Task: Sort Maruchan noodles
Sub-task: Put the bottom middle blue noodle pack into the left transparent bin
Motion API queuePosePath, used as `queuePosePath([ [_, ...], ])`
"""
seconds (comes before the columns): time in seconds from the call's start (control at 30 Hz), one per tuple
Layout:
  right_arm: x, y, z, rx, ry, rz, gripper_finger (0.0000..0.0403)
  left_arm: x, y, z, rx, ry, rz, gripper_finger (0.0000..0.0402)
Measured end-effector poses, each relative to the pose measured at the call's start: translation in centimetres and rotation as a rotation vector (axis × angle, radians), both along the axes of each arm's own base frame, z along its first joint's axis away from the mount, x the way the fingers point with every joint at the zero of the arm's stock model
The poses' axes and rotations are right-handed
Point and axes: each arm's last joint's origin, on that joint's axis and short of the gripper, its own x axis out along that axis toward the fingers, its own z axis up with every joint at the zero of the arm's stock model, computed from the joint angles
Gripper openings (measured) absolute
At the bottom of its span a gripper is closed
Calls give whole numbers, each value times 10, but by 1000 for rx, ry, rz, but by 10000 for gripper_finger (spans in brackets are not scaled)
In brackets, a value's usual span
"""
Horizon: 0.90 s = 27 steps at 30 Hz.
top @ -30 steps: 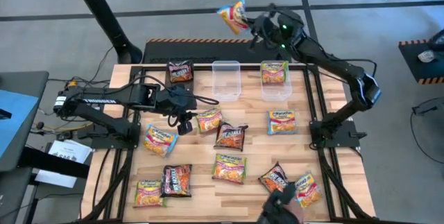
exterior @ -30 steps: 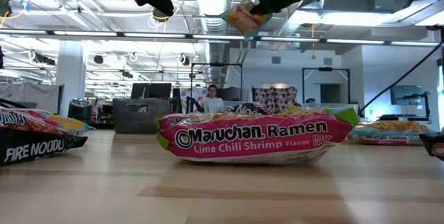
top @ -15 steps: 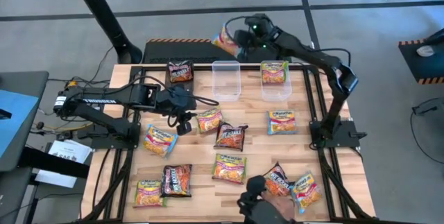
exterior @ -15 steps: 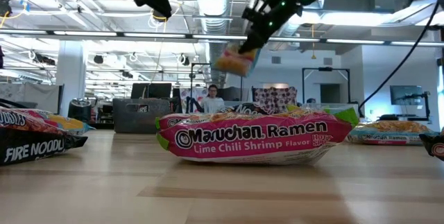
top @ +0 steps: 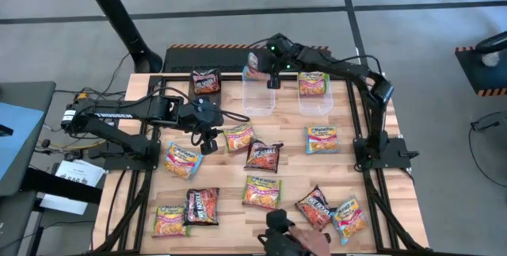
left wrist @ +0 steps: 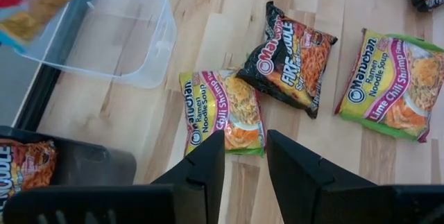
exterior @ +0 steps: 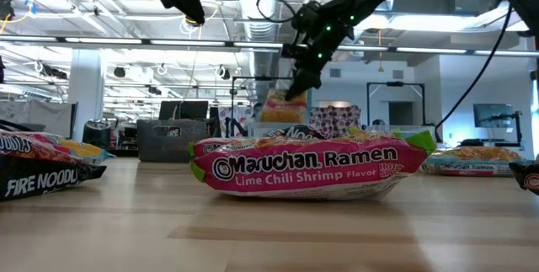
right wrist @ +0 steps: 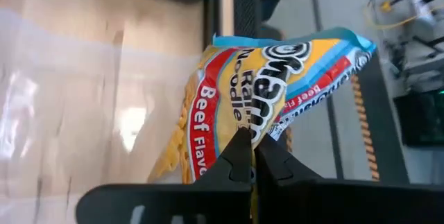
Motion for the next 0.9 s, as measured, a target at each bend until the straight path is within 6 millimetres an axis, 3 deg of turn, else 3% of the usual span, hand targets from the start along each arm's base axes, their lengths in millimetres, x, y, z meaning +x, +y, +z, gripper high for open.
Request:
queuePosePath([
  [0.17, 9, 8, -11, -93, 116, 9, 9, 0, 0, 0, -6, -2, 6, 96],
  [0.37, 15, 19, -11, -102, 131, 45, 9, 0, 0, 0, 8, 3, -8, 96],
  [0.9, 17, 13, -35, -68, 213, 43, 9, 0, 0, 0, 5, 3, -5, 96],
])
